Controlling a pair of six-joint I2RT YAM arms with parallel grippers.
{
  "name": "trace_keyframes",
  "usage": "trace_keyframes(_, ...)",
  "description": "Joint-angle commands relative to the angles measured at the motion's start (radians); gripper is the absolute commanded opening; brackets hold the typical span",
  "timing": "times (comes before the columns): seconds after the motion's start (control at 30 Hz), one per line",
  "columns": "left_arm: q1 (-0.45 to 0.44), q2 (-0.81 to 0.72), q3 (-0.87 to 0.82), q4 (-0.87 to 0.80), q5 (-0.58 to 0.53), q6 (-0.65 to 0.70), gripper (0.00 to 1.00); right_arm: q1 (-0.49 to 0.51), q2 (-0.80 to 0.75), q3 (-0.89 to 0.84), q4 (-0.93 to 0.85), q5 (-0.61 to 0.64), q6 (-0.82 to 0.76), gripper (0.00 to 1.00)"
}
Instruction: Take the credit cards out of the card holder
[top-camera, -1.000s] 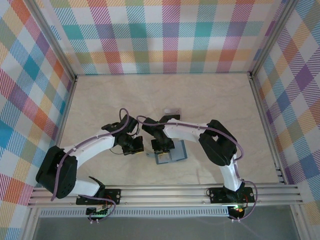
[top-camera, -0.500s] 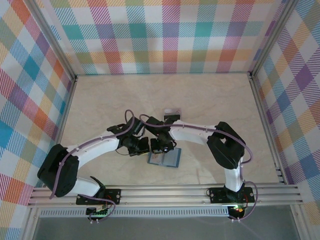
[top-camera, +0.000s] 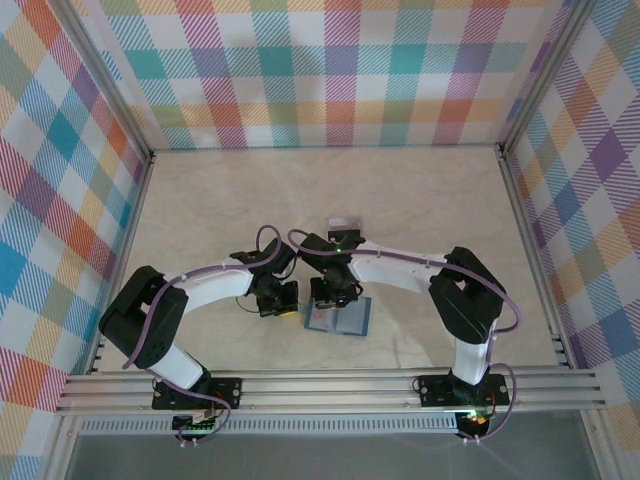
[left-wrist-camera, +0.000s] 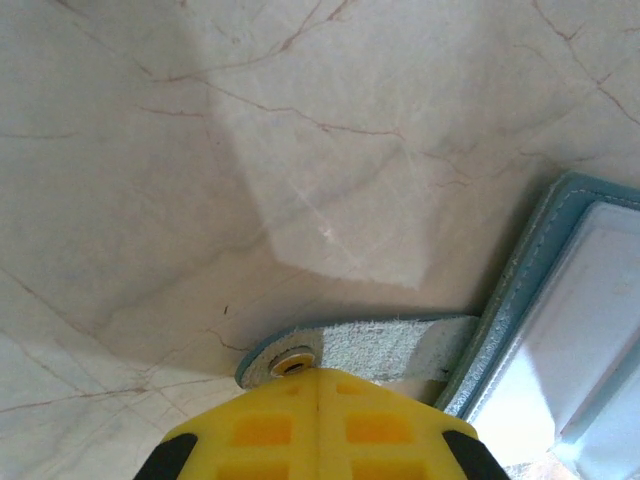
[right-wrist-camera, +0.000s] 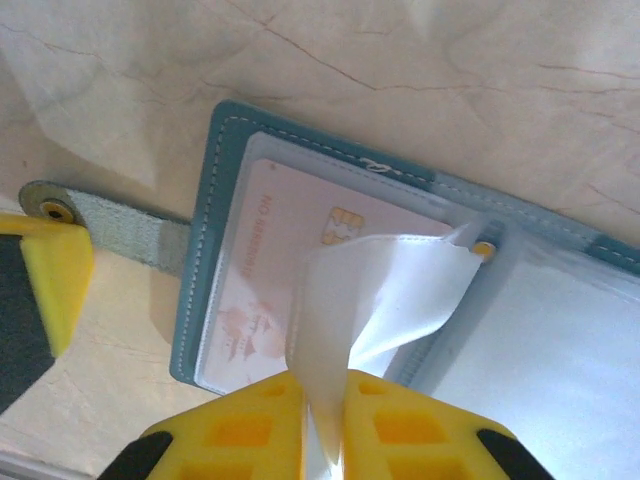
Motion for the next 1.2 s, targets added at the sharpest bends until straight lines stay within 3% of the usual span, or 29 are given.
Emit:
trace_keyframes(0.0,0.018,0.044,-0.014,-0.016,-0.044,0.024,0.02,0.006,-0.037,-0.024,-0.062,0.054,-0.008,0.18)
trace_keyframes(0.47,0.034,0.049,-0.002,-0.038,-0.034,0.039,0.02,0.001,-0.059,-0.070,-0.240,0.258,0.032,0.44)
trace_keyframes(0.83,0.040,0.020,0.005,-0.076,-0.045,0.045,0.02,-0.020,-0.069,-0.194,-0.048,0.196,0.026,0.44)
trace_keyframes(1.17,0.061,-0.143,-0.046,-0.157,-0.078,0.034,0.02,-0.021,-0.036,-0.194,0.193,0.088,-0.090,0.39)
